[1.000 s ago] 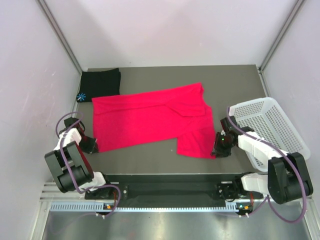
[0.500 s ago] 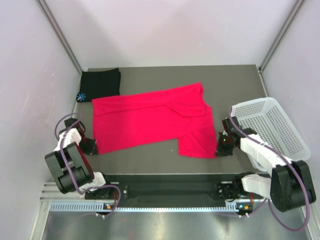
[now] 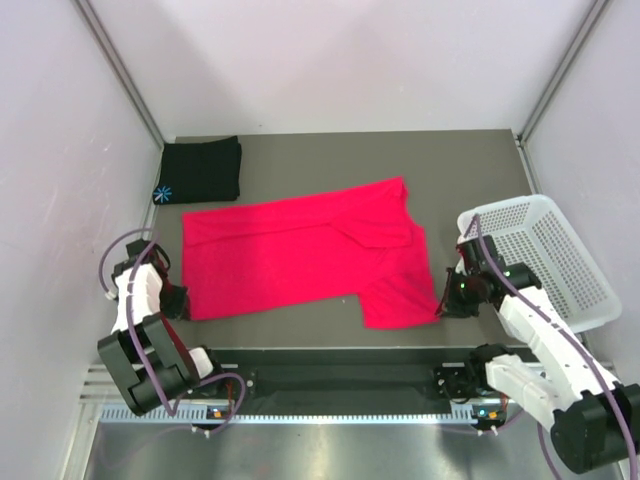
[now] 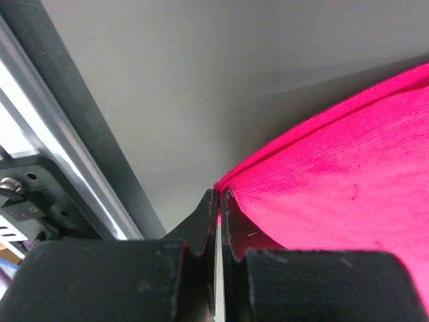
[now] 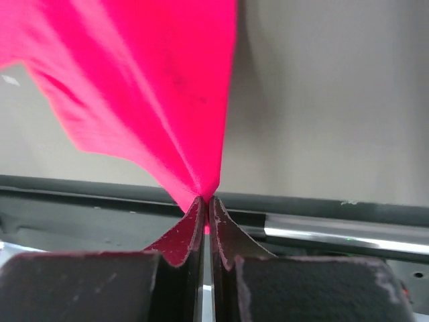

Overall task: Fold and stack the t-shirts
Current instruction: Fold the tshirt

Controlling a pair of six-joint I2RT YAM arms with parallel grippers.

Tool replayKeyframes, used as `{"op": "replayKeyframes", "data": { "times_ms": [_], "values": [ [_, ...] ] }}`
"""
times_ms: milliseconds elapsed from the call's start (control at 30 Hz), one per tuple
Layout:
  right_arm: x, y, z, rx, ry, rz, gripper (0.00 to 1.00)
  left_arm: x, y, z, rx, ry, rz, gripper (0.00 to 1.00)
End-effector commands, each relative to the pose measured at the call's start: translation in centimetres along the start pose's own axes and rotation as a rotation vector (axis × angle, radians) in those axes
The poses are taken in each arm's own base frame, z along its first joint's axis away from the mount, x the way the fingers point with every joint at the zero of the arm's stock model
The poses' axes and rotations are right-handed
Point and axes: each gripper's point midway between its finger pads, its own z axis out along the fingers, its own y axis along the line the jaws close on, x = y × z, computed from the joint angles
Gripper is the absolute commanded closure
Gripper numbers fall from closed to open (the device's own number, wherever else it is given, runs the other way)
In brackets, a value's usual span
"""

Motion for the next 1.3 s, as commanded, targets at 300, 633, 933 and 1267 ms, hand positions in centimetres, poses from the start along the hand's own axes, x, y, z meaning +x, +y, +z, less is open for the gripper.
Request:
{"op": "replayKeyframes", "data": {
  "times_ms": [300,633,933,1267],
  "values": [
    [-15.4,7.6,-2.9,-0.098,-0.182,-0.097,1.00,-6.1,-5.8,-2.2,0.069,-0.103,0.055,1.00],
    [-20.7,7.9,-4.2,-0.090,-0.187,-0.041,1.00,-4.0,-10.6,-0.5,0.057,0.019,0.193,1.00],
    [-13.0,3.6,-5.2,-0.003,-0.122,-0.027,1.00,-1.8,-6.7,-0.1,0.001,0.026,0.162,1.00],
    [-6.2,-1.9,-4.4,0.162,-0.097,0.041,1.00,-0.1,-1.8,0.5,-0.073,-0.011,0.107,1.00]
  ]
}}
